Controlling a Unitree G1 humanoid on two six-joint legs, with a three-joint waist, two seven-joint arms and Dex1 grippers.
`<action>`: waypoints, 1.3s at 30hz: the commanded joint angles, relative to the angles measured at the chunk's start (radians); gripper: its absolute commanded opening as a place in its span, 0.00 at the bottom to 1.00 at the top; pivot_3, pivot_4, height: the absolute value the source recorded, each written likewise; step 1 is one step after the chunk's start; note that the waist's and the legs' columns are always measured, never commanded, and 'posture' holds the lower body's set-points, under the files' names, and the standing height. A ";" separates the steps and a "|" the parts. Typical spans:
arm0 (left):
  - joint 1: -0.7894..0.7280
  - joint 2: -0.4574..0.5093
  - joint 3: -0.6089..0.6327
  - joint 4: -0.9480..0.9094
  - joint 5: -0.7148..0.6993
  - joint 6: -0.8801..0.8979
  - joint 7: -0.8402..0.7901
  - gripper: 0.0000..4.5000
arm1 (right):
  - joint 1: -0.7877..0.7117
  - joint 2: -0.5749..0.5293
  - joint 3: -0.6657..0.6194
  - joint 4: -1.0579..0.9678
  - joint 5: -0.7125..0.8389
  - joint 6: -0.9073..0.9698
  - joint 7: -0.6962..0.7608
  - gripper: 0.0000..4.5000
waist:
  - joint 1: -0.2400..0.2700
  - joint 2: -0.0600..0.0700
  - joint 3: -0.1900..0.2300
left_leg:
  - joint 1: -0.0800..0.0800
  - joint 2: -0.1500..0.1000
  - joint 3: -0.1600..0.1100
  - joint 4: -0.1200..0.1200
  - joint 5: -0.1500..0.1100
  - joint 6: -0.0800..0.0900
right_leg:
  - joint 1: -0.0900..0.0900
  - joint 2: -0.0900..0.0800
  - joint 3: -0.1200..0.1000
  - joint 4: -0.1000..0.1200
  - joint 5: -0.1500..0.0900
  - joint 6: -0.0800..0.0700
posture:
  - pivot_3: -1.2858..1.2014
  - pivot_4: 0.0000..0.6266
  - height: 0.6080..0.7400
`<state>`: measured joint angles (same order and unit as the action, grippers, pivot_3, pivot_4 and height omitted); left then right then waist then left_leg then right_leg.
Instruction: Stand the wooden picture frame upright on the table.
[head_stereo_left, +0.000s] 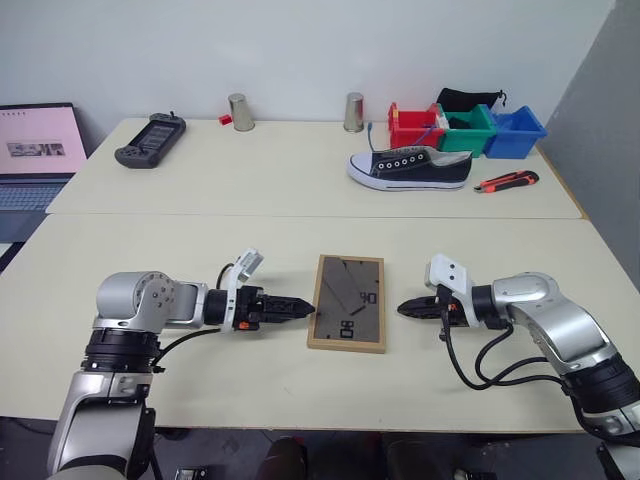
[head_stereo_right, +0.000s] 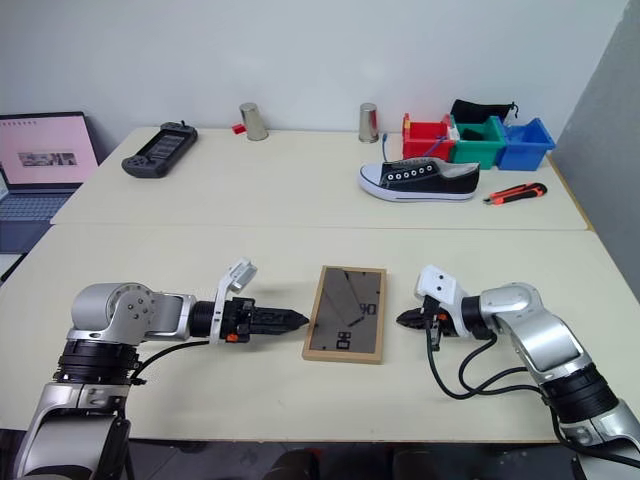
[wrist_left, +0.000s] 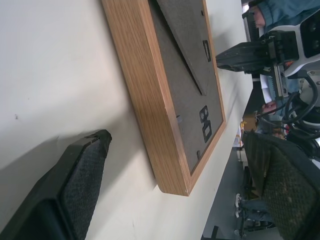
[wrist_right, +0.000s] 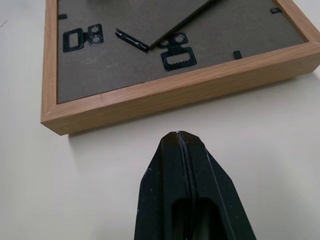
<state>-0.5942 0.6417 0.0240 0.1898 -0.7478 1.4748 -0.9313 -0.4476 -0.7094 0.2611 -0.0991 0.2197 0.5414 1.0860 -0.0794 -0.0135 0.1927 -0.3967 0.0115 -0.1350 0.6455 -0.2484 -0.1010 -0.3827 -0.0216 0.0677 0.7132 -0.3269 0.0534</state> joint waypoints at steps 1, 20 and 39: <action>0.011 -0.018 -0.030 0.034 0.022 -0.021 0.014 1.00 | -0.020 0.013 0.005 -0.005 -0.011 -0.019 -0.005 0.00 | 0.000 0.000 0.000 | 0.000 0.000 0.000 0.000 0.000 0.000 | 0.000 0.000 0.000 0.000 0.000 0.000 | 0.52 0.24 1.00; -0.030 -0.063 -0.110 0.088 0.038 -0.096 -0.029 1.00 | -0.046 0.064 0.037 0.022 -0.065 -0.038 -0.019 0.00 | 0.025 0.000 0.000 | 0.003 -0.001 0.000 0.000 0.000 0.000 | 0.004 -0.001 0.000 -0.002 0.000 0.000 | 0.52 0.24 1.00; -0.035 -0.088 -0.111 0.072 0.032 -0.082 -0.018 1.00 | -0.069 0.137 0.059 0.036 -0.088 -0.038 -0.032 0.00 | 0.024 0.000 0.000 | 0.003 -0.001 0.000 0.000 0.000 0.000 | 0.004 -0.001 -0.001 -0.002 0.000 0.000 | 0.52 0.24 1.00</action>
<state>-0.6393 0.5727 -0.0535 0.2636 -0.7286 1.3746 -0.9688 -0.4929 -0.5852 0.3105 -0.0381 0.1306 0.5133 1.0598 -0.0553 -0.0136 0.1925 -0.3936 0.0107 -0.1354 0.6451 -0.2485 -0.1010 -0.3784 -0.0223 0.0671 0.7110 -0.3269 0.0535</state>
